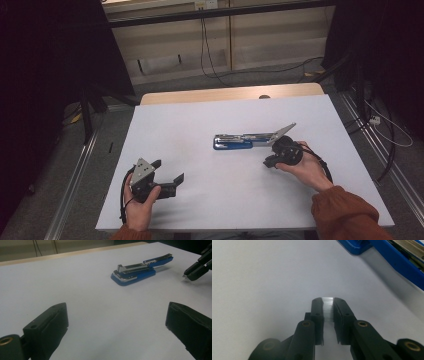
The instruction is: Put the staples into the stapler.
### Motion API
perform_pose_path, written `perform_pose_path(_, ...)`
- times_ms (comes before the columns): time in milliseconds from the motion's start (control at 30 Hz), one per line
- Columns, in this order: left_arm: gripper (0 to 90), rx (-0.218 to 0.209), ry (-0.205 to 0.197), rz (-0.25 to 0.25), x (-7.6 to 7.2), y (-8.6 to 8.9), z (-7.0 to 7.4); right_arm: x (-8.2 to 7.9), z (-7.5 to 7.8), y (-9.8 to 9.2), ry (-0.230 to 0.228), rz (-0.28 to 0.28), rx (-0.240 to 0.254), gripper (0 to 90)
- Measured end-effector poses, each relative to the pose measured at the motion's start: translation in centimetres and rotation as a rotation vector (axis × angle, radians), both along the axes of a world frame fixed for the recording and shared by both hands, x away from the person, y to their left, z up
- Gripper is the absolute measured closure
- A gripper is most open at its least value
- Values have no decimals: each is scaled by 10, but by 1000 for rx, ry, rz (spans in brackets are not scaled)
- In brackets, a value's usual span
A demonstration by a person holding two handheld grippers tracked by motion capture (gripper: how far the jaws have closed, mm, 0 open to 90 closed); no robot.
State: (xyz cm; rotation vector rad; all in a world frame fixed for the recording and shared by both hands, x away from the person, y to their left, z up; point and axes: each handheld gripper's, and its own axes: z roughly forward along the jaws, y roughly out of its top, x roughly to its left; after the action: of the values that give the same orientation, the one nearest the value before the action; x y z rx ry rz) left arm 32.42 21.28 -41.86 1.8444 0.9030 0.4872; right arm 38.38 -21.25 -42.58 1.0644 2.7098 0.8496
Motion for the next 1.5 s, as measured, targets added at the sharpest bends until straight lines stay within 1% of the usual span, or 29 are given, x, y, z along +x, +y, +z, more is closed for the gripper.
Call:
perform_pose_path(100, 47, 2, -1, -2, 0, 0, 0, 0, 1, -1, -7, -2, 7, 793)
perform_pose_path(133, 47, 1, 1, -3, 0, 0, 0, -1, 2, -1, -26, 11, 21, 793)
perform_pose_path(200, 47, -1, 2, 0, 0, 0, 0, -1, 3, -1, -29, 9, 25, 793)
perform_pose_path(333, 47, -1, 1, 1, 0, 0, 0, -1, 5, -1, -51, 8, 38, 793)
perform_pose_path(433, 47, -1, 3, 1, 0, 0, 0, -1, 7, -3, -59, 4, 58, 793)
perform_pose_path(467, 47, -1, 3, 0, 0, 0, 0, -1, 7, -3, -59, 4, 58, 793)
perform_pose_path(533, 47, -2, 3, 0, 0, 0, 0, -1, 9, -3, -57, 10, 79, 793)
perform_pose_path(567, 47, -1, 2, -1, 0, 0, 0, -2, 11, -3, -66, 8, 87, 793)
perform_pose_path(600, 47, 0, 1, -1, 0, 0, 0, -2, 11, -3, -66, 8, 87, 793)
perform_pose_path(733, 47, 4, -1, -5, 0, -1, 0, -3, 14, -4, -85, 9, 108, 793)
perform_pose_path(767, 47, 4, -3, -8, 0, -1, 0, -3, 14, -4, -96, 13, 121, 793)
perform_pose_path(867, 47, 4, -4, -9, 0, -1, 0, -3, 16, -4, -99, 20, 129, 793)
perform_pose_path(1000, 47, 4, -3, -9, 0, -1, 0, -3, 16, -5, -92, 14, 133, 793)
perform_pose_path(1100, 47, 8, -2, -8, 1, -1, 0, -3, 18, -6, -97, 8, 144, 793)
perform_pose_path(1200, 47, 5, 2, -5, 0, -2, -1, -2, 22, -6, -113, 6, 156, 793)
perform_pose_path(1267, 47, 8, 0, -13, 1, -2, -1, -2, 25, -7, -119, 3, 160, 793)
perform_pose_path(1500, 47, 8, -1, -7, 0, -2, 0, 2, 29, -5, -133, -4, 172, 793)
